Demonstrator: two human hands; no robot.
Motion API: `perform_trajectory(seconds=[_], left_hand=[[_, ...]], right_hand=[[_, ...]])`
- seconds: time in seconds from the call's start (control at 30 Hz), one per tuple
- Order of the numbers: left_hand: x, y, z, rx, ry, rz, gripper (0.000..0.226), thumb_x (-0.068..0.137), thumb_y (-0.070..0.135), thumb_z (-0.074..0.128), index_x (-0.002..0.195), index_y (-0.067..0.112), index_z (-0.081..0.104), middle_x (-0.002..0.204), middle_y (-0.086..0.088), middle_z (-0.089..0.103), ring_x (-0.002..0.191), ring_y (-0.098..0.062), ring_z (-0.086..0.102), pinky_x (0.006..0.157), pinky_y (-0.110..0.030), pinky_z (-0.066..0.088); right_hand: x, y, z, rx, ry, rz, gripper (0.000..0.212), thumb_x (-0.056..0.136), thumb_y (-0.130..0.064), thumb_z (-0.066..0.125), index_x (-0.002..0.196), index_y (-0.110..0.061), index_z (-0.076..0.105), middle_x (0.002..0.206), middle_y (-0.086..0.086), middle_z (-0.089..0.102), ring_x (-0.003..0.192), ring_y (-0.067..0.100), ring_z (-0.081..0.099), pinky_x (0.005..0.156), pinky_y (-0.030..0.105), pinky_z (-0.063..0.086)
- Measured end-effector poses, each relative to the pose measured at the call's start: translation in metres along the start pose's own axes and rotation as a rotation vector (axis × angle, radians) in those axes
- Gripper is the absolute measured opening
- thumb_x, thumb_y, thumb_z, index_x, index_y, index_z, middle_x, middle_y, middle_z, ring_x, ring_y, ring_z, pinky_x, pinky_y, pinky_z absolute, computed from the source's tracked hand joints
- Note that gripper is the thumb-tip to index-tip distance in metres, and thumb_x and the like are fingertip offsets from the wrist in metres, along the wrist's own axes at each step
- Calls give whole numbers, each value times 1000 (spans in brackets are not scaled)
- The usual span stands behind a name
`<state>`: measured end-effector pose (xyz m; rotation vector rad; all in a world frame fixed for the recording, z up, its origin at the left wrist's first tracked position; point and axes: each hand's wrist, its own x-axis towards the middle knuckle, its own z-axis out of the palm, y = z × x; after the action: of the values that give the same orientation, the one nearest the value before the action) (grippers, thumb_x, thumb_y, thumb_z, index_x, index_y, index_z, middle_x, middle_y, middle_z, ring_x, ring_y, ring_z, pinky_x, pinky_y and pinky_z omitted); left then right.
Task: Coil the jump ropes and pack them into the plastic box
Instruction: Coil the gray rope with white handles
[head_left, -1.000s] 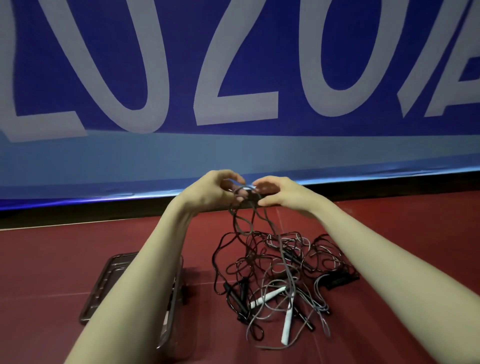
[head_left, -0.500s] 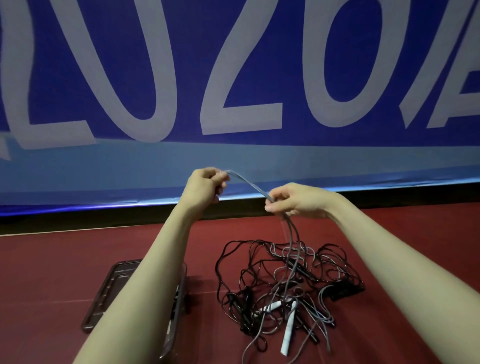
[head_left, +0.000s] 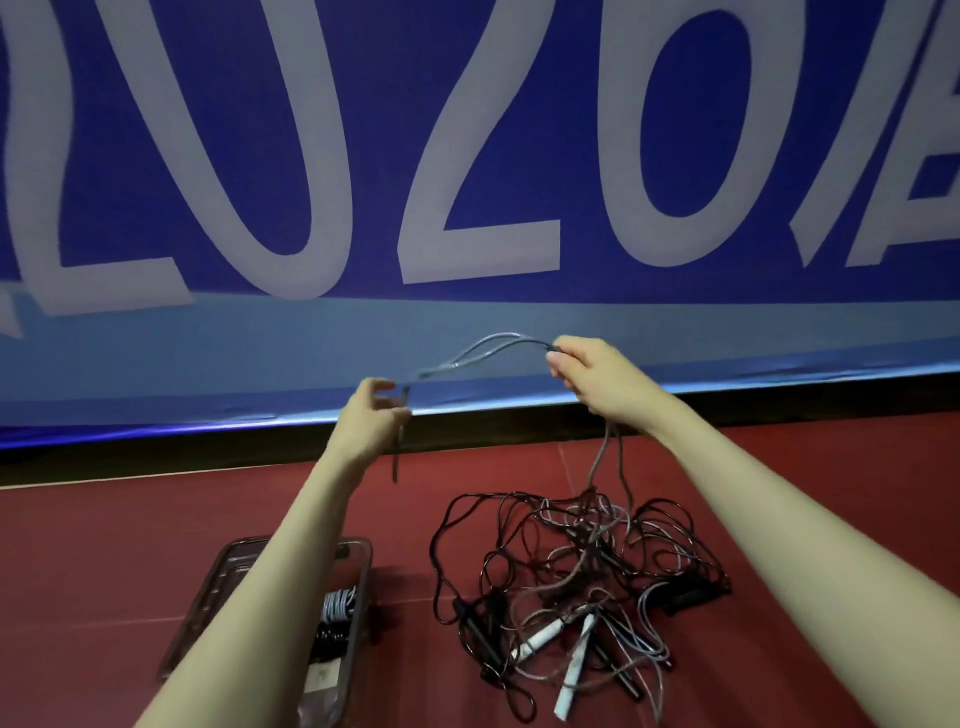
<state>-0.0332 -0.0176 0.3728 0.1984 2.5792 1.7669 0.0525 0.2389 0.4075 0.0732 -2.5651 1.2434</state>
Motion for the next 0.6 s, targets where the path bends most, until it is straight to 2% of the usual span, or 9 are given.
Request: perform_trajectory(seconds=[0.07,0.13,0.17,0.23,0.3,0.33,0.4,0.5,0.6], left_hand=[[-10,14,13,-54,-169,94,50,86,-3,62,128,19,49,124,-3,57,110,-17,56,85,-27,45],[-22,33,27,-45,-324,205,44,89,2,61,128,20,52,123,2,61,115,-11,57,96,-23,43],[-25,42,34,-32,-373,244,33,92,6,58,123,17,56,115,2,66,108,-9,61,94,-20,44],[-31,55,42,-100,-414,256,14,98,16,51,105,12,62,81,2,67,76,-10,65,75,-20,48],[-29,61,45,-185,-372,253,25,101,21,46,82,12,59,54,8,43,47,-7,42,52,-20,38],[-28,63,46,-244,-343,256,30,102,21,45,75,13,55,50,10,34,43,-5,30,45,-18,29],[-28,67,50,-356,-289,270,33,101,19,45,69,13,51,48,11,26,42,-4,19,39,-16,18],[-31,77,45,-577,-201,266,33,102,18,43,69,14,48,46,12,26,39,-2,20,35,-14,17],[-24,87,16,-880,-135,262,34,103,20,36,71,15,46,44,13,24,36,0,19,33,-13,14]], right_hand=[[-1,-12,0,-135,-13,-70,30,102,-24,43,73,-18,48,64,5,45,55,15,38,55,30,31],[-3,-22,3,-176,-37,-106,31,102,-24,43,73,-17,48,63,2,45,54,15,36,54,30,31],[-4,-27,4,-189,-35,-117,31,103,-24,42,73,-17,48,62,0,44,53,14,36,53,28,30],[-5,-30,6,-195,0,-129,30,103,-25,43,75,-17,50,60,-3,44,53,14,36,49,23,28],[-6,-26,5,-232,5,-142,28,102,-26,45,76,-16,52,61,-2,47,53,15,38,50,24,30],[-7,-22,5,-276,-21,-140,27,102,-26,46,78,-14,52,63,0,49,55,17,41,52,28,31],[-6,-9,7,-364,-94,-106,23,101,-24,47,82,-12,51,70,2,52,61,21,47,57,33,34],[-6,28,13,-316,-193,5,16,98,-21,54,83,-15,54,72,-3,55,66,15,50,63,32,37],[-19,72,11,-207,-326,216,17,96,-26,58,82,-17,59,79,-4,60,77,14,54,77,33,40]])
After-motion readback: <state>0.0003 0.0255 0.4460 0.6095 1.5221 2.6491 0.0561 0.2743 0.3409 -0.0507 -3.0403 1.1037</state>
